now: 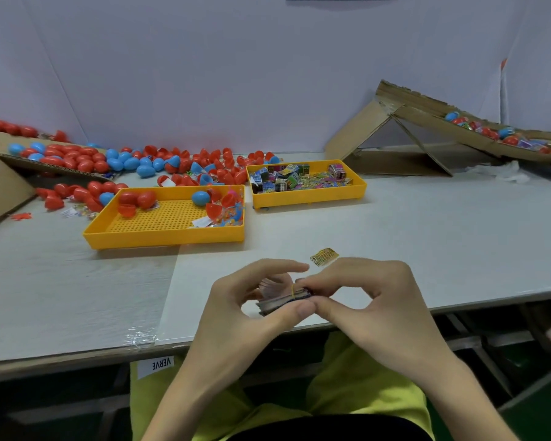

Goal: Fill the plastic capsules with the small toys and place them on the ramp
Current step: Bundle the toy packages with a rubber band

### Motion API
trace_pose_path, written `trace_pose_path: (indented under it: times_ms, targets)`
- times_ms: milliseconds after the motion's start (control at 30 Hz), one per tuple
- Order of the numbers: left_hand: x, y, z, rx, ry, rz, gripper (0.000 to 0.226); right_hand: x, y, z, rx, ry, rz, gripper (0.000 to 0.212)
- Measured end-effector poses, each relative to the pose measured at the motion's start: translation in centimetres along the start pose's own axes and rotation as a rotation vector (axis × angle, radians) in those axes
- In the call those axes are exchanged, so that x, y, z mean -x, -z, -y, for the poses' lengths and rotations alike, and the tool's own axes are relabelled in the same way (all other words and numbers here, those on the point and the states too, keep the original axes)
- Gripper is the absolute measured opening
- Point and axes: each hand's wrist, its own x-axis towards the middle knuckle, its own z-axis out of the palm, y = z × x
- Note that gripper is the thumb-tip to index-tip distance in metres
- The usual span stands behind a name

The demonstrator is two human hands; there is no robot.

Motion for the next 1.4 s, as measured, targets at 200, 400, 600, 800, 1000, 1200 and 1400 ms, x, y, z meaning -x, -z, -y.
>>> trace_pose_path:
  times_ms: [200, 400, 600, 800, 1000, 1200, 1400]
  targets:
    - [0.2, -0.1, -0.5, 0.133, 0.029, -0.048, 0.026, 0.1, -0.1, 0.5, 0.036, 0.067, -0.034, 0.014]
    - [0.5, 0.2, -0.5, 0.170, 0.088, -0.067, 0.020, 0.2, -0.2, 0.0, 0.025, 0.025, -0.051, 0.014]
    - [0.8, -0.2, -0.7, 0.172, 0.094, -0.060, 0.028, 0.1, -0.5, 0.0, -0.068, 0.012, -0.108, 0.016]
    - [1.0, 0.0, -0.8, 0.159, 0.074, -0.025, 0.047, 0.1, -0.2, 0.2, -0.183, -0.020, -0.128, 0.016]
    - [1.3, -0.6, -1.0, 0.023, 0.040, -0.073, 0.032, 0.2, -0.2, 0.6, -0.162, -0.001, -0.101, 0.015]
    - [1.8, -1.5, -1.9, 0.221, 0.011, -0.130, 0.021, 0.2, -0.9, 1.3, -0.342, -0.048, -0.127, 0.013]
    - [2.2, -2.7, -1.5, 0.356, 0.066, -0.254, 0.029, 1.7, -3.6, 1.7, -0.632, -0.228, -0.128, 0.027]
